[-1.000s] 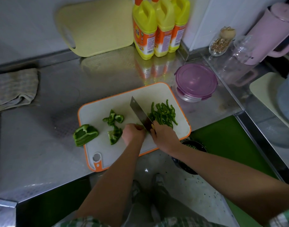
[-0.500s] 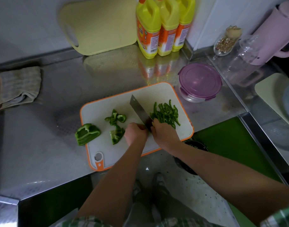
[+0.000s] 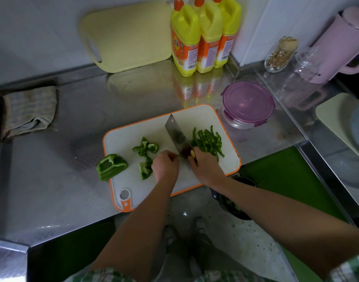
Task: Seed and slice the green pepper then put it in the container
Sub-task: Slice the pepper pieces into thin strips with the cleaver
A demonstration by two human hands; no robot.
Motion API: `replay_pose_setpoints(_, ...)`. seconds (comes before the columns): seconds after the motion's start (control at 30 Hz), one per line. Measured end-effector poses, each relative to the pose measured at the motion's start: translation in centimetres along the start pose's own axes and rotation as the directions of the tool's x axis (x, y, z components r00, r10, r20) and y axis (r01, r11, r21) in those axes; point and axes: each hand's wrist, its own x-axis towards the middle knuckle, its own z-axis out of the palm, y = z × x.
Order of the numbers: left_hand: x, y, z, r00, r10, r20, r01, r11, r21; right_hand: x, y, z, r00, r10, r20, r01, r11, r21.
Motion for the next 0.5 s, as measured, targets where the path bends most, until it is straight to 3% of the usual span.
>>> replay_pose_setpoints(0.13,-0.3,0.0,-0.3,1.000,0.000,-0.029,0.002,0.999,0.042,-0.5,0.0,0.3,0.997,0.013,0.070,-0.013,1.000,0.007)
replay_pose_setpoints(0.33,-0.7,-0.5,-0.5,1.000,-0.001,-0.014,0.002,0.998,0.056,0.3,1.1,-1.5,0.984,0.160,-0.075,-0.164,0.985,-0.055)
replay_pose_setpoints(0.5,-0.5,-0.6,-1.2,0.997,0.044,-0.067,-0.036,0.993,0.113,-0.1,-0.8,-0.5,1.000,0.001,0.013,-0.002,0.999,0.033)
